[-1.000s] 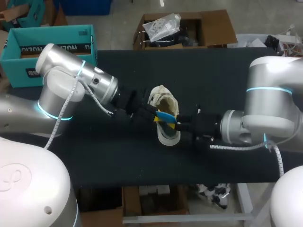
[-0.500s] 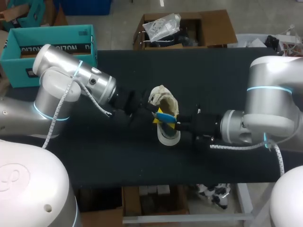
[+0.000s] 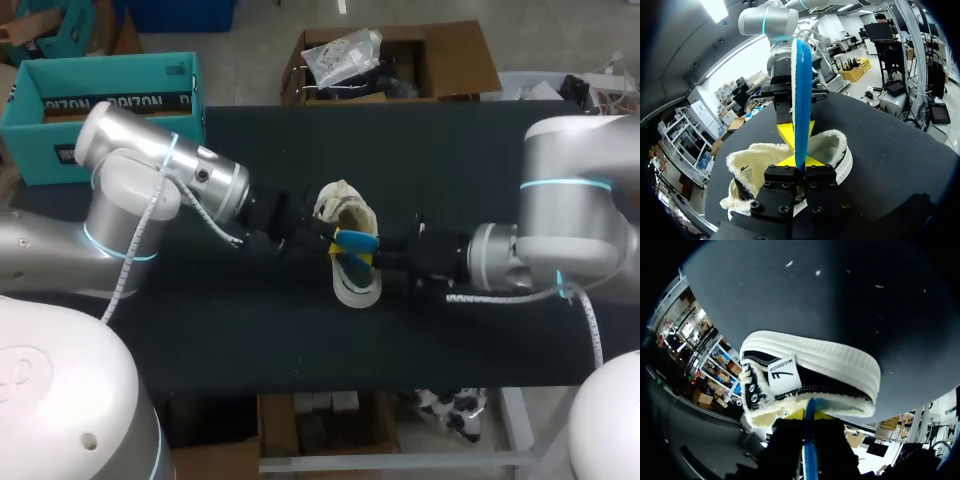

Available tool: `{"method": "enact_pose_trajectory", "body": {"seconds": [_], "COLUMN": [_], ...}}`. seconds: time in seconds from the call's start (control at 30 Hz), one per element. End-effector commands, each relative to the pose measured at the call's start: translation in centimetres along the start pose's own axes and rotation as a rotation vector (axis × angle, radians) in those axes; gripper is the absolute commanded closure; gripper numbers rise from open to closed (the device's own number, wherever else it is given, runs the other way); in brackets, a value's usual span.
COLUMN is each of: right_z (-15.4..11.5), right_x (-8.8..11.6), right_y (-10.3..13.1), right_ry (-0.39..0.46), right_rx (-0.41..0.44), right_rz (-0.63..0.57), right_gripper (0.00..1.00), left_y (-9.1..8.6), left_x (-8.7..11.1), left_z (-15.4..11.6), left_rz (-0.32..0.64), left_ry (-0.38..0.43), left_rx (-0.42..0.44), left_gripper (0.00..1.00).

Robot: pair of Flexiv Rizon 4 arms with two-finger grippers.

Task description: Open the shoe tongue, take the insole out of the shoe, put the insole back into the shoe, and pack the shoe into the shoebox

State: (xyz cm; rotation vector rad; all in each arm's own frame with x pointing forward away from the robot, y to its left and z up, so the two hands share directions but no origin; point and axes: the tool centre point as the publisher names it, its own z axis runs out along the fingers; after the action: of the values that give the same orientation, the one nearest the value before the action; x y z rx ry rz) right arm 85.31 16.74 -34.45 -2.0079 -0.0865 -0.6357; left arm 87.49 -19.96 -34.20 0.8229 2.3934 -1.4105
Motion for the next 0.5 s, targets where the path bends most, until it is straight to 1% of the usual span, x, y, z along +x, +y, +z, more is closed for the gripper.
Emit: {"method": "enact_pose_trajectory", "body": {"seconds": [0.03, 0.3, 0.5], "right_z": [0.2, -0.7, -1.1], "right_x": [0.4, 0.0, 0.2], "right_y": [-0.2, -2.5, -2.7], "right_ry": [-0.015, -0.007, -0.036], "right_rx": [-0.001, -0.036, -0.018], "right_rz": [-0.01, -0.069, -0.133], "right_gripper": [1.0, 1.0, 1.0], "left_y": [0.0, -1.5, -1.9], "left_x": [0.2, 0.3, 0.4], "left_z": [0.4, 0.0, 0.1], "left_rz": [0.003, 0.029, 0.042], "left_ry": [0.002, 0.005, -0.003], "left_rx": [0.019, 0.045, 0.041], "left_gripper": [1.0, 1.0, 1.0]}}
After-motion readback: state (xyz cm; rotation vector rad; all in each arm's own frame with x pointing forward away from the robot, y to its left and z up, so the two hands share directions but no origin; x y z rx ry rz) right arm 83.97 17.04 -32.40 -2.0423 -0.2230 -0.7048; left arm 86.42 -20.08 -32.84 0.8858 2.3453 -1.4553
